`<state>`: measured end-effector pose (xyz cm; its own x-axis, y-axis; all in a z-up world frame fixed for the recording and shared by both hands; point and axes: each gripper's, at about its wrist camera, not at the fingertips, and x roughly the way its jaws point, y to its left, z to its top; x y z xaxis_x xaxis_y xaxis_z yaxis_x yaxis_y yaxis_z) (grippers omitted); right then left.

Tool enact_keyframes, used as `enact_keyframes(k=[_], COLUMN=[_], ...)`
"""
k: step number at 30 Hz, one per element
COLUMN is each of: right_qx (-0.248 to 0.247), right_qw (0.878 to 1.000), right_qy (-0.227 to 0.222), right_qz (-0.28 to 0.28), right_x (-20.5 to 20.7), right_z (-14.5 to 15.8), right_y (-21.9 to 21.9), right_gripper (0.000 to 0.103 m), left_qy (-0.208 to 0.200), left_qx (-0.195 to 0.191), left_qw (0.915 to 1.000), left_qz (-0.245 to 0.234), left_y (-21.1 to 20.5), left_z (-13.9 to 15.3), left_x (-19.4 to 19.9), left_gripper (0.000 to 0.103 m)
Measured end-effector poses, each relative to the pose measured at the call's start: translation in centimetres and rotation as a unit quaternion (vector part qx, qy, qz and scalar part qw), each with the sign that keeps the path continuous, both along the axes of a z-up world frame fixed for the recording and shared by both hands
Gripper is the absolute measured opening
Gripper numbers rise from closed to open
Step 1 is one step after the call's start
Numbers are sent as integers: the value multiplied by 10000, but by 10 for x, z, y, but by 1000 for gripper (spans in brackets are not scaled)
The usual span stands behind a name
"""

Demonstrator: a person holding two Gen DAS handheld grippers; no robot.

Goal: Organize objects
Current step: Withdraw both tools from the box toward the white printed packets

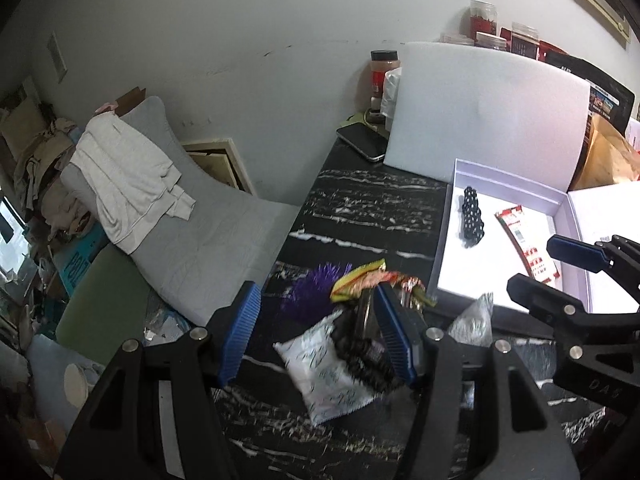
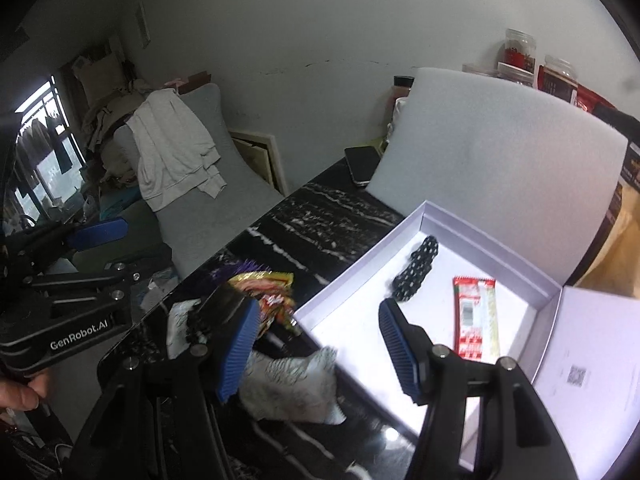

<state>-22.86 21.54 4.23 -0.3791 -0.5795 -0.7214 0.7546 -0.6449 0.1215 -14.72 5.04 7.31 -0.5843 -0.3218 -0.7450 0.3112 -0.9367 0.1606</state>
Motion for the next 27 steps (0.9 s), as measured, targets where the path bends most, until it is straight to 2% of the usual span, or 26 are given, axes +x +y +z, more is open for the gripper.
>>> enact_keyframes(k=[10,15,20,27], right_qx=[74,106,138,179], right_qw=[9999,9998,9997,9994], right_qy=[-73,-83,-133,-263], right_qz=[-111,-141,-142,-158], right_x=[34,53,71,88], right_z=[-6,-9,-16,-34], right_y=[17,21,21,17], right_gripper=[62,65,68,71], left_qy=[-4,73,48,-134], left_qx=[144,167,161,214], left_qw=[9998,9995,9992,9985], left_qz=[-141,-276,-360,-477], left_y=[15,18,16,11], left_z=[-12,-12,-18,-40], left_x=[42,63,76,81], left_gripper=[59,63,68,69])
